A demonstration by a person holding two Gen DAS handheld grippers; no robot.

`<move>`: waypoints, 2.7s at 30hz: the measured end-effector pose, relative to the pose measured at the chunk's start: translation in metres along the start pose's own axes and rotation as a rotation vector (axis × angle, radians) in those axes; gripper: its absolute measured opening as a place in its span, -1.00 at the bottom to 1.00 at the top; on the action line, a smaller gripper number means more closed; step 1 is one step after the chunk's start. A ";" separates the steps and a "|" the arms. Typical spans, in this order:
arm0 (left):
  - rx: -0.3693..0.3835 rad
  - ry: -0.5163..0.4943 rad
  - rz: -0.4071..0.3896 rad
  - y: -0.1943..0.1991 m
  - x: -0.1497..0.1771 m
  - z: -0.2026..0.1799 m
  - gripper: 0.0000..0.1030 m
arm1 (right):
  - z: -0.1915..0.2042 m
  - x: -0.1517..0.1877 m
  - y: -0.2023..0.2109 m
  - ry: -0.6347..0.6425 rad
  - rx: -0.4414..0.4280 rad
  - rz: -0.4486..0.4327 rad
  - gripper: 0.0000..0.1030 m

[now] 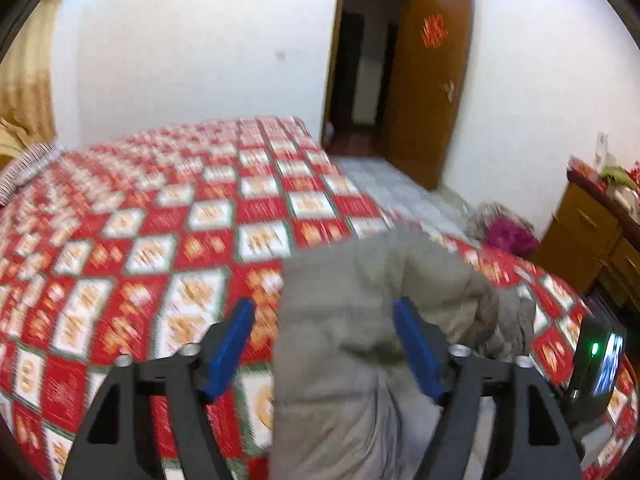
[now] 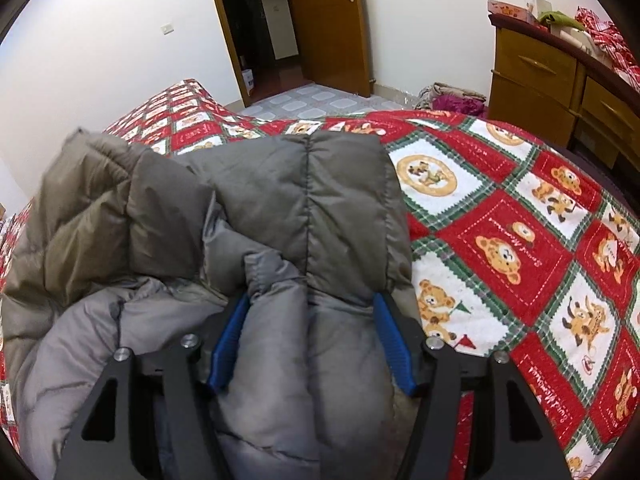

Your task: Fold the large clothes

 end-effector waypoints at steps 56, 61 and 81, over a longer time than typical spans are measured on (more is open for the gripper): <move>-0.069 -0.155 0.202 0.049 0.068 0.004 0.82 | -0.023 0.000 0.116 0.021 -0.051 -0.199 0.72; -0.078 -0.108 0.208 0.074 0.097 0.015 0.82 | 0.008 0.040 0.151 0.135 -0.114 -0.243 0.72; -0.055 -0.127 0.091 0.177 0.145 -0.002 0.82 | -0.042 0.133 0.198 0.007 -0.148 -0.160 0.76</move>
Point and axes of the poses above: each gripper's, at about its wrist camera, not at the fingertips, and y roughly against the way its jaws point, z to its left, x to its underside, the point moved 7 cm from there along -y, roughly the way its jaws point, and after that the axes turned 9 degrees about x, right-handed, at the moved point
